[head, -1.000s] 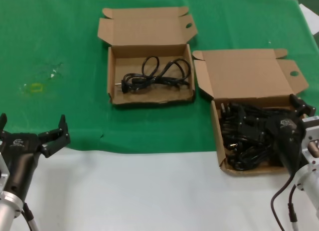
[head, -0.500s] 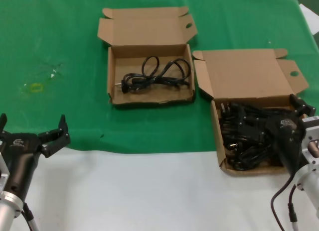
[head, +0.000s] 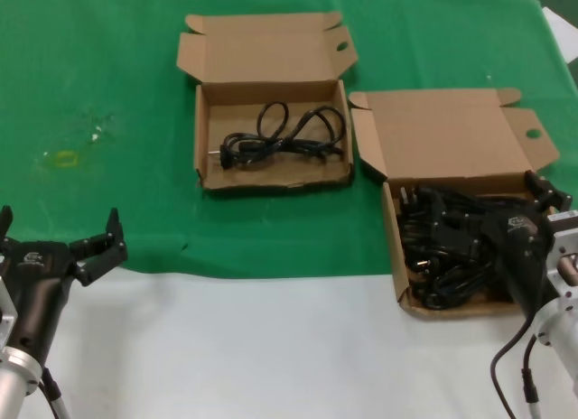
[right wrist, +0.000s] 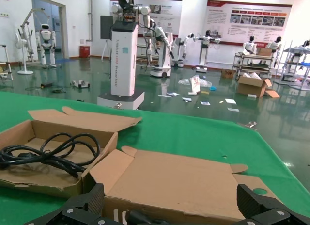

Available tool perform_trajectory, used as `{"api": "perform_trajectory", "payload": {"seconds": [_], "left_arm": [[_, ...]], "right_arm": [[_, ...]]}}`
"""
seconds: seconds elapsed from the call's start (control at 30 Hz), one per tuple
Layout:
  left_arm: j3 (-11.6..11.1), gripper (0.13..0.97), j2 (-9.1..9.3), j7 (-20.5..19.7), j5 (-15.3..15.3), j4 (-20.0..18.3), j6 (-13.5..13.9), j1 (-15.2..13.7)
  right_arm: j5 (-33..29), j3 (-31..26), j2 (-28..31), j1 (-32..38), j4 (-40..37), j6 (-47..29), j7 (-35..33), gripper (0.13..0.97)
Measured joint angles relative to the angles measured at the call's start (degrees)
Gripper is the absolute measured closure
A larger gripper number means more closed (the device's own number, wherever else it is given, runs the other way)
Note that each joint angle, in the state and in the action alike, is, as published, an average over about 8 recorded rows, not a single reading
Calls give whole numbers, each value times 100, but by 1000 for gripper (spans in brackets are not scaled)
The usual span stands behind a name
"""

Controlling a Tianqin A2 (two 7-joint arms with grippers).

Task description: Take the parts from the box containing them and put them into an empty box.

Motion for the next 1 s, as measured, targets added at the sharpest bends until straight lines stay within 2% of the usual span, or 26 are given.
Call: {"api": "perform_trajectory", "payload": {"seconds": [1.0], "left_arm": [[0, 132, 0, 0, 0, 0, 0, 0]], "right_arm": [[0, 0, 0, 0, 0, 0, 0, 129]]}}
